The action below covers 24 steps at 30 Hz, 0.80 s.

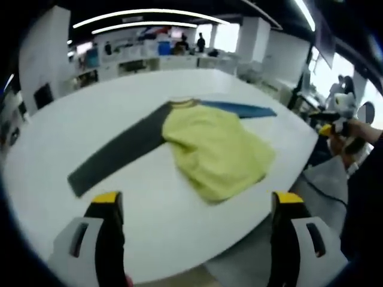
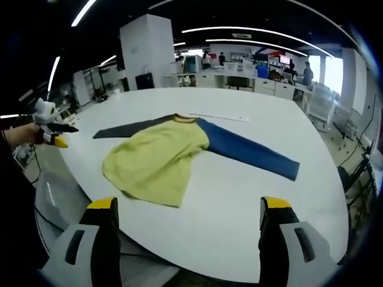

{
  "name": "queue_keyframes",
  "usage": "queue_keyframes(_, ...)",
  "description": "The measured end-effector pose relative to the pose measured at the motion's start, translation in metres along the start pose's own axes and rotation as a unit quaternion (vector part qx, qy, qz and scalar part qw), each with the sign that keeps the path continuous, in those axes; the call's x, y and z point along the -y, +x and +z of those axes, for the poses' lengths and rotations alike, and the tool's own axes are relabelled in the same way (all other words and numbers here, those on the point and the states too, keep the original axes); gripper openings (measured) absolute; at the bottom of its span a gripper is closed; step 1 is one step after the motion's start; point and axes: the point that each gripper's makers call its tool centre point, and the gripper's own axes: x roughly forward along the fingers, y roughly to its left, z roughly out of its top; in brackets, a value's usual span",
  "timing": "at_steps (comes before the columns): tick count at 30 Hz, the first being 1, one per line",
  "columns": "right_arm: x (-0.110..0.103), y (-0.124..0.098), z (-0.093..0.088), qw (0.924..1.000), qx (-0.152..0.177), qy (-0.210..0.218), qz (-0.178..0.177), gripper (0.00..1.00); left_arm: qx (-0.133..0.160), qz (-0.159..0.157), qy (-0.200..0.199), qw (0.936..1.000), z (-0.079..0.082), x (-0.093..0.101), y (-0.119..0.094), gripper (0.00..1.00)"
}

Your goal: Fold the garment on the visible template until the final outline fits inside the template.

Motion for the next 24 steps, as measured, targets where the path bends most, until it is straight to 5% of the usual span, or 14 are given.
queue_keyframes(15,-0.001,0.007,-0.004,1.0,-0.007,-0.002,0.004,0.97,-0.015,-0.007,0.005,0.9999,-0.008,0.001,0.01,0.97)
queue_keyframes(24,-0.003,0.019,-0.004,0.9999,-0.007,-0.008,0.012,0.93,-0.026,-0.016,0.014,0.9994,-0.019,0.003,0.028,0.87)
